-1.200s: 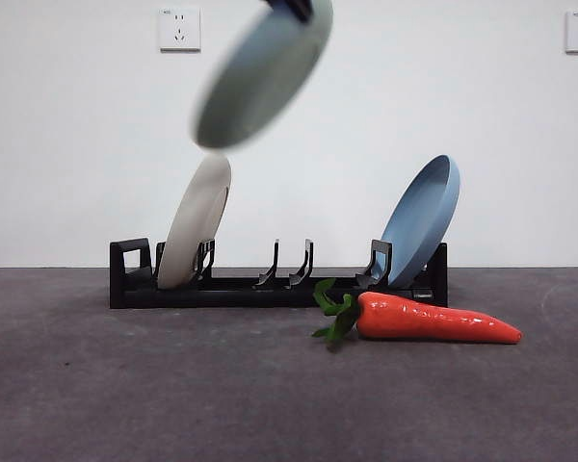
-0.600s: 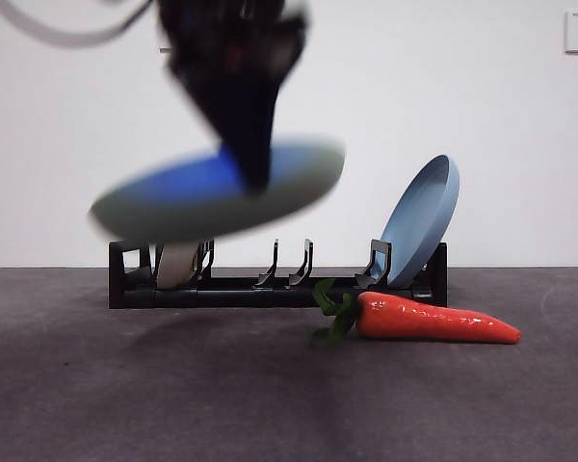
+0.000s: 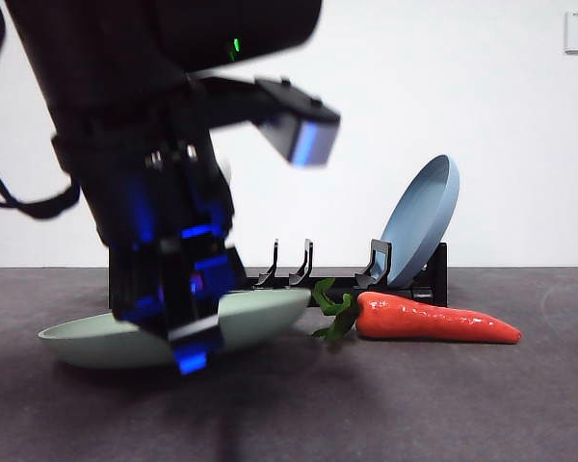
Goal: Take the green plate from the plate rack,put the plate on the table,take the carrot from the table,put the carrot in the plate
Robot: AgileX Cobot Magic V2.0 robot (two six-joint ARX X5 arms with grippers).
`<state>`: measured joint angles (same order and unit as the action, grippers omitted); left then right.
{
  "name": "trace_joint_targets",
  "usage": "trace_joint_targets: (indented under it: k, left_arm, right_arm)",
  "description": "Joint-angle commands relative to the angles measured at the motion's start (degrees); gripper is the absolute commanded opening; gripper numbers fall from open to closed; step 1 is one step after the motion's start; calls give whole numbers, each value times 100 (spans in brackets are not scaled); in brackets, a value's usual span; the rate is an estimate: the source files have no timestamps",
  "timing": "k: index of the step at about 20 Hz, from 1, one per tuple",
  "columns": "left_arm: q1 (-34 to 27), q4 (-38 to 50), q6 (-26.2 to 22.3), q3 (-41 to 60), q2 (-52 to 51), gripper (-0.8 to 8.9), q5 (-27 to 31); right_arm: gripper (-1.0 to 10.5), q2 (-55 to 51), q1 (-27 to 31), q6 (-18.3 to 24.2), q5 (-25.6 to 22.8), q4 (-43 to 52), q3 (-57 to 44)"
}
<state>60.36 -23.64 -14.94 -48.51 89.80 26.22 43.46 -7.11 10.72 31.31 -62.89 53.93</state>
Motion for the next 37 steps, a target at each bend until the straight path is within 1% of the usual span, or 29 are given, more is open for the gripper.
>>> trace_joint_targets:
  k: [1,4,5,7,8,10,13,15,16,19,22,24,26,28,31,32,35,37]
  left_arm:
    - [11,85,-140,61,328,-8,-223]
    - [0,74,-138,61,501,3,-566]
    - [4,151,-131,61,501,55,-577]
    - [2,223,-114,57,494,259,-568]
    - [2,219,-114,50,494,317,-551]
    - [4,223,-107,44,483,319,-553]
    - [4,120,61,-26,273,319,-553]
    - [4,-262,332,-267,-17,319,-542]
    - [4,-544,522,-463,-181,319,-549]
    - [4,-1386,1027,-1187,-719,319,-557]
    - [4,-2037,1482,-1895,-1303,319,-555]
    - [2,-2485,1631,-2315,-1711,319,-531]
    - [2,-2815,1670,-2612,-2124,319,-531]
    - [0,-2994,1676,-2767,-2533,319,-527]
    - [0,-3025,1720,-2848,-3073,319,-529]
    - [0,-3027,1792,-2848,-3185,318,-527]
    - [0,-3101,1849,-2848,-3421,318,-529]
    - [0,-3171,1976,-2848,-3460,318,-531]
  right_arm:
    - [687,50,-9,-37,-11,81,17]
    - [687,120,-9,-37,-11,116,17]
    - [687,160,-9,-35,-11,170,17]
    - [687,273,-13,-35,-11,334,17]
    - [687,358,-28,-35,-11,442,17]
    - [687,584,-107,-35,-15,688,17]
    - [688,1071,-326,-24,-20,1276,17]
    - [688,1504,-573,-13,-103,1832,17]
    - [688,1746,-732,22,-269,2135,17]
    - [688,2592,-1165,437,-708,2992,17]
    - [687,3458,-1394,898,-1217,3692,17]
    - [687,3978,-1436,1064,-1246,4105,17]
    - [687,4437,-1436,1126,-1244,4470,17]
    - [686,4811,-1440,1303,-1241,4631,17]
    - [684,5254,-1440,1539,-1298,4822,17]
    - [684,5340,-1445,1589,-1392,4907,17]
    - [681,5508,-1445,1725,-1423,5176,17]
    - [612,5574,-1445,1733,-1495,5257,17]
